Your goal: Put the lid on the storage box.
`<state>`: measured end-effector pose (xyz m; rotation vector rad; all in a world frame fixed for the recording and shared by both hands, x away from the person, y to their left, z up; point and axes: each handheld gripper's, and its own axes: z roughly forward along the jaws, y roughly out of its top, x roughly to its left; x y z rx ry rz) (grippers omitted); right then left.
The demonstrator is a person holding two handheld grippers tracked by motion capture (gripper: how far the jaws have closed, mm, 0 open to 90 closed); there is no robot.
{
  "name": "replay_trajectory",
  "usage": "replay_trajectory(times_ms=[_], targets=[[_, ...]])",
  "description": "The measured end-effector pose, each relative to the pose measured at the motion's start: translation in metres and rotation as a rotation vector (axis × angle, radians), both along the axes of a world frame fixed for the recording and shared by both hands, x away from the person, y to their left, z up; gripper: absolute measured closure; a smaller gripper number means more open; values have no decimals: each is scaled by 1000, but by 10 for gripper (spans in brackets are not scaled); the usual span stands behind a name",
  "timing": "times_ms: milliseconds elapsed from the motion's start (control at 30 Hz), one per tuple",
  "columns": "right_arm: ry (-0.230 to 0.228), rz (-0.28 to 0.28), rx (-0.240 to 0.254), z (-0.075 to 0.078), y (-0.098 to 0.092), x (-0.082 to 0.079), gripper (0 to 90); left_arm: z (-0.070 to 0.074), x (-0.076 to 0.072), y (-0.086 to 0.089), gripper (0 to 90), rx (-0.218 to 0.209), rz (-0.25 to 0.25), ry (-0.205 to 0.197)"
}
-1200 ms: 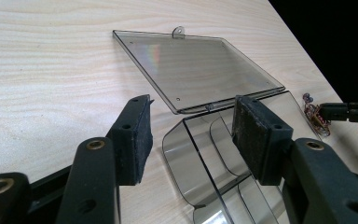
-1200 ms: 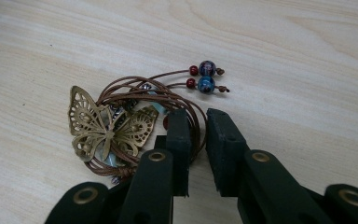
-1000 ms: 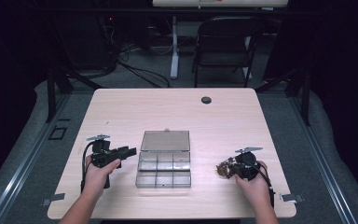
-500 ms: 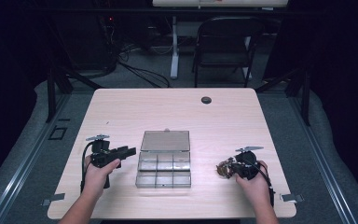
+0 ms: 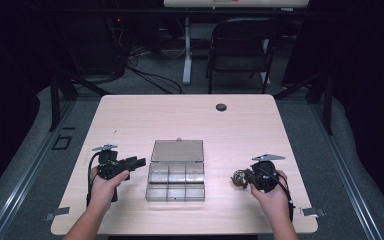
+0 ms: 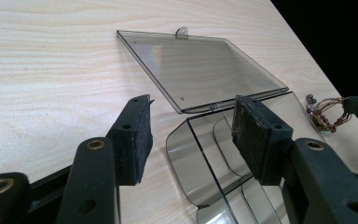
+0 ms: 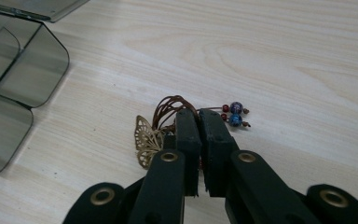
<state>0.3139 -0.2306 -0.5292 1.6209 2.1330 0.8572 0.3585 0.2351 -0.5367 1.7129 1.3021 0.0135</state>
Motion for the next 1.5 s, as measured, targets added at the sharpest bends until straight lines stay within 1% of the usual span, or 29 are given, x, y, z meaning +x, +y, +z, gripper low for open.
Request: replay_trajectory(times_ms=[100, 167, 233, 300, 333, 367, 400, 500, 667, 700, 867, 900, 933, 1133, 1200, 1233, 1267, 1300, 1333, 1500], targets=[[-18, 6, 11, 2, 1, -1, 874, -1, 0, 0, 476, 3, 0, 3], [-15, 4, 23, 4, 1, -2, 874, -1, 0, 0, 476, 3, 1, 3], [-29, 10, 32, 6, 1, -2, 875, -1, 1, 1, 476, 3, 4, -1], [-40, 9, 39, 8, 2, -2, 876, -1, 1, 2, 476, 4, 7, 4], [-39, 17, 44, 9, 2, -3, 878, -1, 0, 2, 476, 2, 10, 5], [-39, 17, 44, 9, 2, -3, 878, -1, 0, 2, 476, 2, 10, 5], [-48, 17, 36, 12, 3, -4, 880, -1, 0, 2, 476, 6, 10, 5], [-68, 21, 35, 15, 3, -5, 881, -1, 0, 2, 476, 3, 11, 5], [-83, 9, 50, 21, 1, -6, 882, -1, 0, 2, 476, -1, 14, 2], [-91, 7, 53, 21, 1, -6, 882, -1, 0, 2, 476, 0, 14, 5], [-100, -3, 73, 25, 0, -6, 886, -1, 0, 4, 476, 4, 13, 5], [-105, 2, 77, 26, 0, -6, 885, -2, 0, 4, 476, 0, 17, 4], [-102, 4, 68, 28, 0, -6, 886, -1, 0, 5, 476, 0, 16, 7], [-116, 5, 73, 34, 0, -5, 887, 0, -2, 7, 476, 0, 24, -1], [-122, 3, 87, 37, 0, -5, 887, 0, -2, 8, 476, 0, 25, -1], [-123, 6, 80, 39, 0, -5, 887, 0, -2, 8, 476, -1, 26, 0], [-132, 3, 92, 40, 1, -4, 887, 0, -2, 8, 476, 0, 27, 0], [-133, 8, 87, 42, 0, -4, 887, 1, -3, 9, 476, -1, 29, 2], [-134, 10, 92, 44, 1, -4, 887, 0, -2, 9, 476, 2, 29, -3], [-139, 20, 71, 50, 4, 0, 888, 1, -3, 12, 476, -1, 38, -4]])
